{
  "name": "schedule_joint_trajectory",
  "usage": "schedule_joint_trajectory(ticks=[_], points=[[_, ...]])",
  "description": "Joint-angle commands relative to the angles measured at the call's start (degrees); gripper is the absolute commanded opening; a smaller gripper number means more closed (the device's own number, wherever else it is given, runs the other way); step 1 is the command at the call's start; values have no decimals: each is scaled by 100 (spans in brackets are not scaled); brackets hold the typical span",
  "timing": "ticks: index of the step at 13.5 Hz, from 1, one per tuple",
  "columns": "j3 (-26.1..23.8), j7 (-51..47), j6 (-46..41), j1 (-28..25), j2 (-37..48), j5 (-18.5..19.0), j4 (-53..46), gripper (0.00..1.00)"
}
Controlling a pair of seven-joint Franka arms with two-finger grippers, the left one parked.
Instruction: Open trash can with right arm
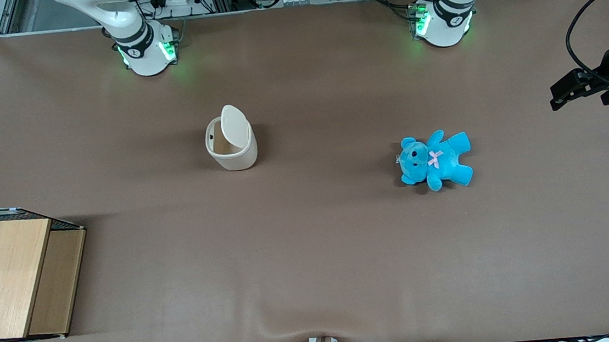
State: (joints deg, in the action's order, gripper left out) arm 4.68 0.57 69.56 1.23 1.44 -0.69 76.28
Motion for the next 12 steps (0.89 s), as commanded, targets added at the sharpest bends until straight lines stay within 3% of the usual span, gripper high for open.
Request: schedule_joint_trajectory(ticks=[1, 12], points=[[16, -22, 57, -44, -74, 183, -166, 100], [25, -31, 49, -35, -74, 122, -122, 100]])
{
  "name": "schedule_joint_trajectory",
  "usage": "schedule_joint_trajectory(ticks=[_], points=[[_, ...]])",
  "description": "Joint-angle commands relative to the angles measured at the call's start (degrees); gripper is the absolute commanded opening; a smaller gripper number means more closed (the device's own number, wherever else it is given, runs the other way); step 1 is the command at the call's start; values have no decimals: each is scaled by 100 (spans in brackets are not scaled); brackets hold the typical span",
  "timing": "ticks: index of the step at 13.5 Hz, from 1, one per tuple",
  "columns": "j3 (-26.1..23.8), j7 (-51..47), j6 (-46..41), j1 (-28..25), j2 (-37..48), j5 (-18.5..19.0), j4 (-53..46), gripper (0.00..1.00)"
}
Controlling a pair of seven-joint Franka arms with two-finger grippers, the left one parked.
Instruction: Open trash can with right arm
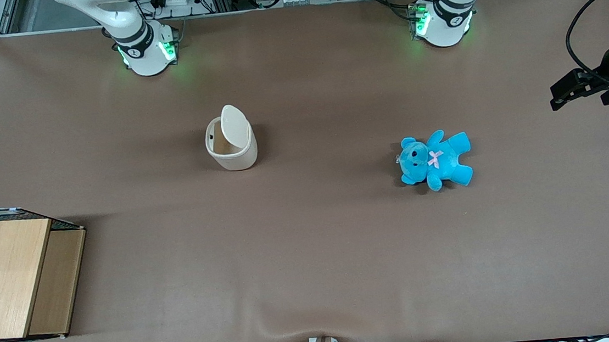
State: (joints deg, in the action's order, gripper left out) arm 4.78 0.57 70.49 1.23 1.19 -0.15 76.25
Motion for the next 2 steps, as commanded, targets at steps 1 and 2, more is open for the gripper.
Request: schedule_joint_trajectory(ticks=[1, 2], points=[[14, -31, -44, -35, -48, 59, -119, 100], [5, -39, -44, -35, -48, 59, -110, 100]])
